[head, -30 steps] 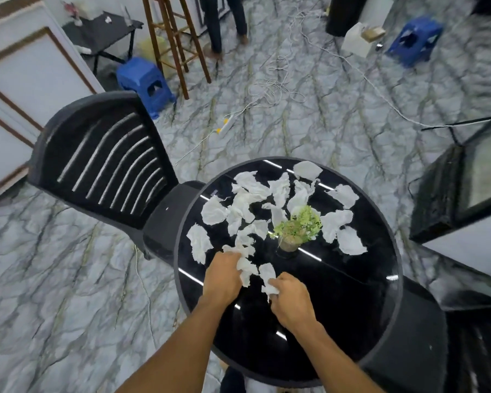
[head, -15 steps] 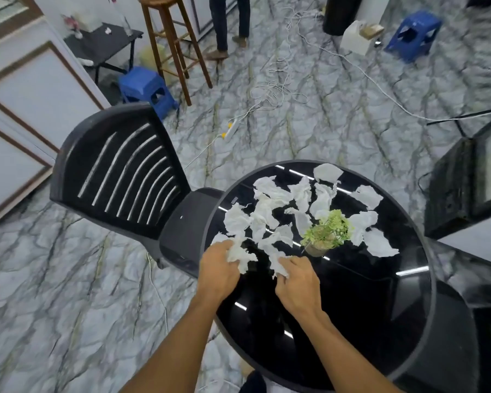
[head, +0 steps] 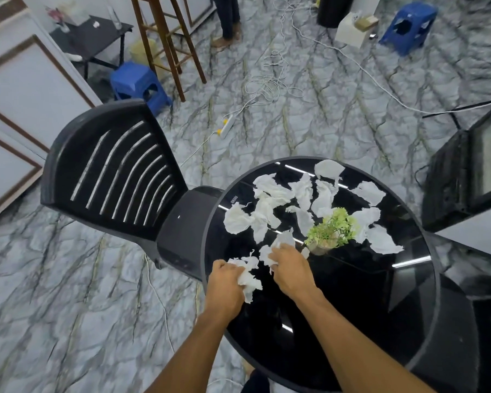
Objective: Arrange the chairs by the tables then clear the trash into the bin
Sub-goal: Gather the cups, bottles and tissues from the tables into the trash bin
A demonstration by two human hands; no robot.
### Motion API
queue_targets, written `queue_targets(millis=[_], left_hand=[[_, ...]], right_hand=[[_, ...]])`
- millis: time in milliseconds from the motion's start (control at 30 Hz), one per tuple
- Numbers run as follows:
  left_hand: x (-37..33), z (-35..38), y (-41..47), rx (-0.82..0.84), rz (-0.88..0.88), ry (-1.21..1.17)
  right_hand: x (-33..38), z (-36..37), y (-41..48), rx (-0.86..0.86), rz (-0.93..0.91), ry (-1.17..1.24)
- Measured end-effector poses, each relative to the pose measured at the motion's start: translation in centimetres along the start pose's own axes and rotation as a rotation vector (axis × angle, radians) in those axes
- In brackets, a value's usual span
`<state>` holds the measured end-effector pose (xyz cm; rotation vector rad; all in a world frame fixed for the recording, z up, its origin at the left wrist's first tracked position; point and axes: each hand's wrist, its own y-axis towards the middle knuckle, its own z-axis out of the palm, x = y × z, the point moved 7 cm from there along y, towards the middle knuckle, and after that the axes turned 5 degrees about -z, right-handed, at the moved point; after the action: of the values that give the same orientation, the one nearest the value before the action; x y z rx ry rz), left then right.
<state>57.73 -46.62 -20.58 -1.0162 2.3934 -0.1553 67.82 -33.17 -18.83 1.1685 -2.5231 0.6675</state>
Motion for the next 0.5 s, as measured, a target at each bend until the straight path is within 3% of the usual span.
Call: queue_targets(millis=[200,500], left_hand=[[-0.6,0.7,0.4,0.046,0.060,0.035],[-6.1,1.7,-1.2,0.131,0.169,-0.150]], right_hand=[[-1.4,0.3,-2.7,-0.040,0.083,0.062],[-7.3,-1.7,-9.9,-0.291,0.431,0.503]])
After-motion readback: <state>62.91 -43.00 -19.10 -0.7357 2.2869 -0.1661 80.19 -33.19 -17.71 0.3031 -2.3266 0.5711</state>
